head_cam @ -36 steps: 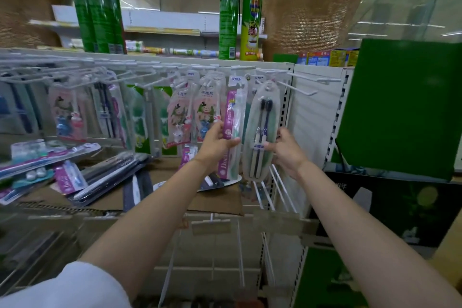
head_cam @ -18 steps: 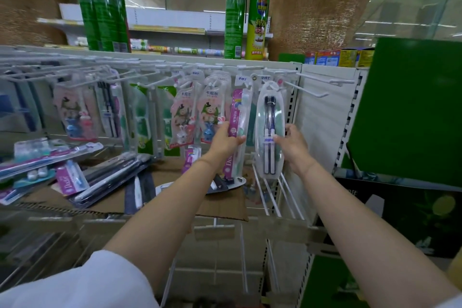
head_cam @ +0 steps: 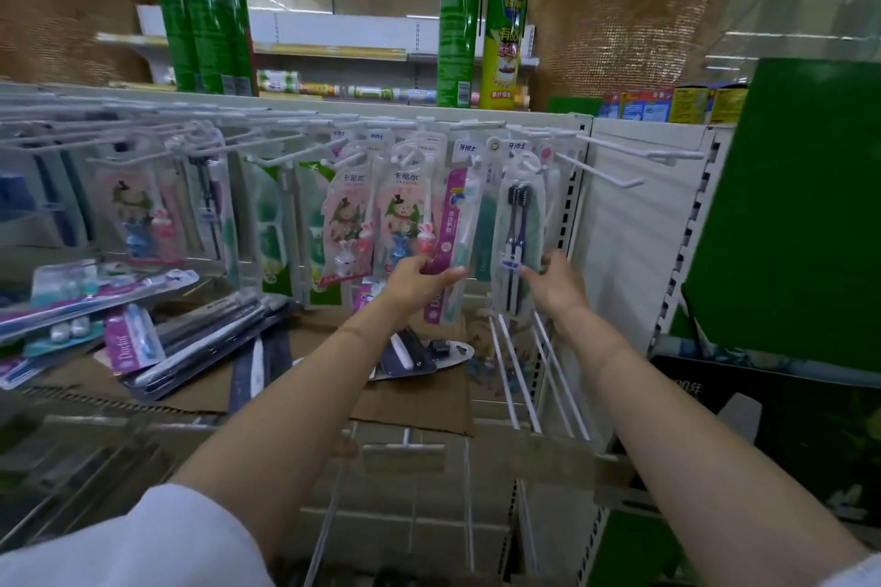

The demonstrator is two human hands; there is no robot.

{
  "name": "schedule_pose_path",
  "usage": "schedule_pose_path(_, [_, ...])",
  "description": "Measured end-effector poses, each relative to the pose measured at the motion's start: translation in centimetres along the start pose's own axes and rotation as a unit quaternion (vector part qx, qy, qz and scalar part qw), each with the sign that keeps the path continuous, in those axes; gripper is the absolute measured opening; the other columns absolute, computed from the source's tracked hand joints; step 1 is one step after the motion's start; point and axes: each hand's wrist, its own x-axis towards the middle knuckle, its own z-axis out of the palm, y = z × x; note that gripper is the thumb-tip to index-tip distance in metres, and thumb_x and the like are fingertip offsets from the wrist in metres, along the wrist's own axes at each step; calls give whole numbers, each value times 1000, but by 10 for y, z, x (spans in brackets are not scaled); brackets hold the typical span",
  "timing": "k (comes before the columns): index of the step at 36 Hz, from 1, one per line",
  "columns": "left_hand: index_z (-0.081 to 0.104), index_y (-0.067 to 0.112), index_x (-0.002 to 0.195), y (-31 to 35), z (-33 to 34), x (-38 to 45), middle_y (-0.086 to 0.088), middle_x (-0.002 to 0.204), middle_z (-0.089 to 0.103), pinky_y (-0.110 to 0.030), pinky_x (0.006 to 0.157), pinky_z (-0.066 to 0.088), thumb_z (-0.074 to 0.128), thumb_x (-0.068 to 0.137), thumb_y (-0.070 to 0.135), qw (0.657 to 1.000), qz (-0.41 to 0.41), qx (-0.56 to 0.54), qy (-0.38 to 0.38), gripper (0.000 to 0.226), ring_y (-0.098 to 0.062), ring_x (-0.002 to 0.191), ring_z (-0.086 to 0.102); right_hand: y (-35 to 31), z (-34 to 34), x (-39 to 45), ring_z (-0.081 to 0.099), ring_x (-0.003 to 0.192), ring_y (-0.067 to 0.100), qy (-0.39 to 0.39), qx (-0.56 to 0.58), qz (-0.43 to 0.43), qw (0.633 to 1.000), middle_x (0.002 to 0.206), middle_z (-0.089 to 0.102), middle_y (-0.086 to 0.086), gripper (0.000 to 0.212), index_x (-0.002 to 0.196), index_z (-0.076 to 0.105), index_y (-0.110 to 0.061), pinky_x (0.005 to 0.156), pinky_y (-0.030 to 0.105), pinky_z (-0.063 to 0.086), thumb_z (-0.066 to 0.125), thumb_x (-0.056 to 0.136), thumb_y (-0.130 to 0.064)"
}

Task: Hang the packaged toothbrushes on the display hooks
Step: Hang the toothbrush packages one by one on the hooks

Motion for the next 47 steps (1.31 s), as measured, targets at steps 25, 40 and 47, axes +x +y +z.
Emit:
schedule_pose_path(25, [54,6,120,-49,-62,-46,-12,119,61,-36,90,49,71,79,33,913,-129,383,49,53,-30,109,58,-10,99,-48,61,79,26,-238,-207,-96,944,85,65,13,34,85,66,-6,62,28,41,58,89,-40])
schedule_pose_path(40, [40,10,70,-36,-102,-52,-4,62,32,-21,46,26,54,76,12,966,-159,198,-53,16,-16,48,31,-38,127,-62,61,101,30,-178,-346,-35,921,110,64,15,11,89,54,-10,74,30,45,61,85,-18])
schedule_pose_path(47, [58,10,121,-35,-121,-61,-10,102,60,-27,70,48,54,91,31,973,-145,160,-84,37,-22,88,61,-42,134,-72,61,105,29,-160,-357,-10,920,112,64,13,38,110,60,-7,84,33,48,57,89,-38])
